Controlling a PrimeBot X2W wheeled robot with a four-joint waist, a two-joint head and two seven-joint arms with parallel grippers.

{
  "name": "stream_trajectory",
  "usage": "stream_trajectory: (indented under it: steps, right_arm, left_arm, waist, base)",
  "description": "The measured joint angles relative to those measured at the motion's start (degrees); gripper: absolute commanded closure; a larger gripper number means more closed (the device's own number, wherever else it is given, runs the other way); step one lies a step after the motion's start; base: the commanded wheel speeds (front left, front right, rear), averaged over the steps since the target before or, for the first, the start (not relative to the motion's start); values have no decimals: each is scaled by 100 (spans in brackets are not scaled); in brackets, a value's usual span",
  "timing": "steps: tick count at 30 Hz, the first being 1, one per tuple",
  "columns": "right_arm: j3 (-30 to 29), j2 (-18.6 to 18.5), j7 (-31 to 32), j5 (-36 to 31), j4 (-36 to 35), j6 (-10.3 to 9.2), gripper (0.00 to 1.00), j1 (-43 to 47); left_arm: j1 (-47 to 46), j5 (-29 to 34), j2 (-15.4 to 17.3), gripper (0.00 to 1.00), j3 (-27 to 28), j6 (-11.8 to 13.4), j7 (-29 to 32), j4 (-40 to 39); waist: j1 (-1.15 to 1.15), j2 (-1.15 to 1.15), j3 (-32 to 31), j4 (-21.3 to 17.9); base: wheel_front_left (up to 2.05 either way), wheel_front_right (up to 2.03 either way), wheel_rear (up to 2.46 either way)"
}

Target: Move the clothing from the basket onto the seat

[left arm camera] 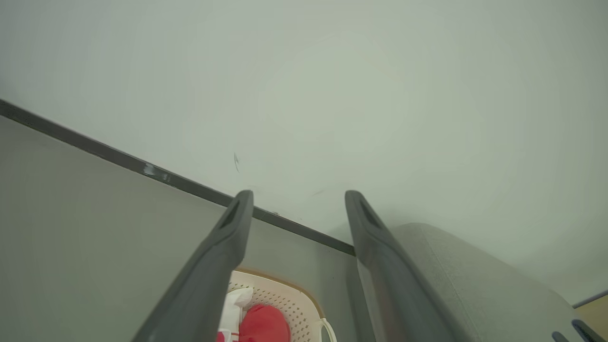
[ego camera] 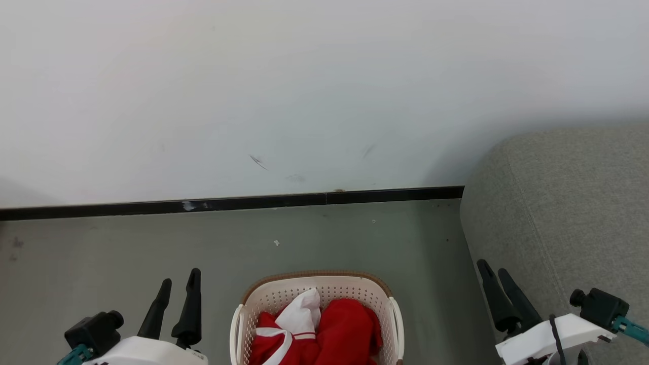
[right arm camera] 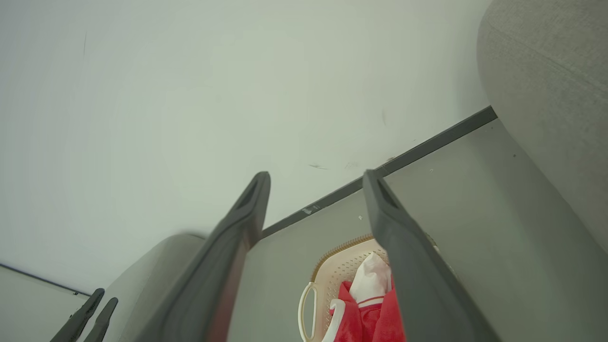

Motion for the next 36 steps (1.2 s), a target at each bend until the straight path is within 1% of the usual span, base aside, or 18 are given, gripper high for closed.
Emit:
stream_trajectory:
  steps: [1, 8, 15, 29, 31, 32, 36]
  right_arm:
    - [0, 0, 0, 0, 0, 0, 0, 0]
    - [59, 24, -119, -675, -88, 0, 0, 10]
    - [179, 52, -198, -1339, -58, 0, 0, 26]
    - [324, 91, -410, -2616, 57, 0, 0, 135]
    - [332, 93, -427, -2798, 55, 0, 0, 135]
    - [338, 102, -450, -2949, 46, 0, 0, 135]
    - [347, 119, -486, -3215, 30, 0, 0, 135]
  left_arm:
    - [0, 0, 0, 0, 0, 0, 0, 0]
    - [1, 903, 86, 0, -189, 188, -122, -23]
    - [13, 1563, 82, 0, -349, 381, -257, 1]
    - [176, 2536, 49, 0, -544, 687, -549, 175]
    - [177, 2688, 51, 0, -559, 693, -589, 175]
    - [177, 2811, 49, 0, -580, 751, -638, 179]
    - [183, 3036, 51, 0, -605, 818, -704, 193]
  waist:
    - [0, 0, 0, 0]
    - [-4, 0, 6, 16]
    - [-6, 0, 0, 27]
    - [-7, 0, -33, 36]
    - [-7, 0, -46, 38]
    - [-7, 0, -58, 41]
    - [-7, 0, -78, 46]
  base:
    - [0, 0, 0]
    - [0, 0, 0]
    - [0, 0, 0]
    - [0, 0, 0]
    - [0, 0, 0]
    - [0, 0, 0]
    - [0, 0, 0]
